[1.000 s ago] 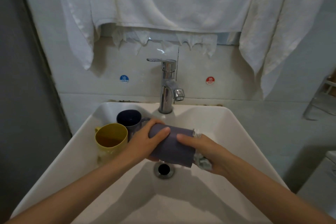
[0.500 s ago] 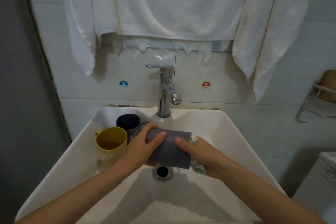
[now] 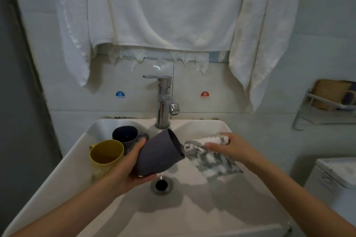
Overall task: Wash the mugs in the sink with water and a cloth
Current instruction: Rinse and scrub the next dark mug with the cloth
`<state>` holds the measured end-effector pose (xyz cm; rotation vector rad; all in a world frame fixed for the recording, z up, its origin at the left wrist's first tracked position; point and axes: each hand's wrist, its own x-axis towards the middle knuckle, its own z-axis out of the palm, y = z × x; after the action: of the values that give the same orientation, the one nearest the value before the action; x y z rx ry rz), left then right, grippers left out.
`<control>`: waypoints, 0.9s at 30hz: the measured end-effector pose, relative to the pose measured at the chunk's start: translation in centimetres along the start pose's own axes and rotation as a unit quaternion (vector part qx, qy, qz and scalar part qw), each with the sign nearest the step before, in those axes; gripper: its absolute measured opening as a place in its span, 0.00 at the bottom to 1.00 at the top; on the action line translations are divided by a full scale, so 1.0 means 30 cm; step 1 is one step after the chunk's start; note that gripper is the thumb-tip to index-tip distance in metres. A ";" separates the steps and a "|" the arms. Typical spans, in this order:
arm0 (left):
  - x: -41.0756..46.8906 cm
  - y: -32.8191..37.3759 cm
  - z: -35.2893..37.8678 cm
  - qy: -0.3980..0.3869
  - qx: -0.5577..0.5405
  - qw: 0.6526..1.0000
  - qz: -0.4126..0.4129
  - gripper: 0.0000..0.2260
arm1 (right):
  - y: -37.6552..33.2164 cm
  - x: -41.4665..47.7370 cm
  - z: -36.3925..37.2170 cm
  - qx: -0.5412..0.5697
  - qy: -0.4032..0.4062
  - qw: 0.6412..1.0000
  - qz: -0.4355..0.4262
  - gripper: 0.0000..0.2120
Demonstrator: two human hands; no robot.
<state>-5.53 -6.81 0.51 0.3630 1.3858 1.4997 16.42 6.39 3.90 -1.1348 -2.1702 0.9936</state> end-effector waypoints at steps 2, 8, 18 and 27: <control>0.012 0.004 0.012 -0.010 -0.015 1.000 -0.014 0.12 | 0.031 0.019 -0.001 -0.020 0.034 0.999 0.006 0.10; 0.047 0.004 0.079 -0.049 -0.069 0.996 -0.029 0.14 | 0.110 0.054 -0.047 -0.038 0.161 0.986 -0.011 0.09; 0.080 -0.052 0.124 -0.083 -0.029 0.996 0.004 0.12 | 0.302 0.215 -0.191 -0.133 0.120 0.975 0.132 0.14; 0.097 -0.066 0.104 -0.066 -0.008 0.997 0.036 0.08 | 0.261 0.223 -0.131 -0.345 0.173 0.921 0.058 0.14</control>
<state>-3.49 -3.06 -1.47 0.4985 1.2680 1.5161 19.36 16.53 0.77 -1.6131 -2.2122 0.0101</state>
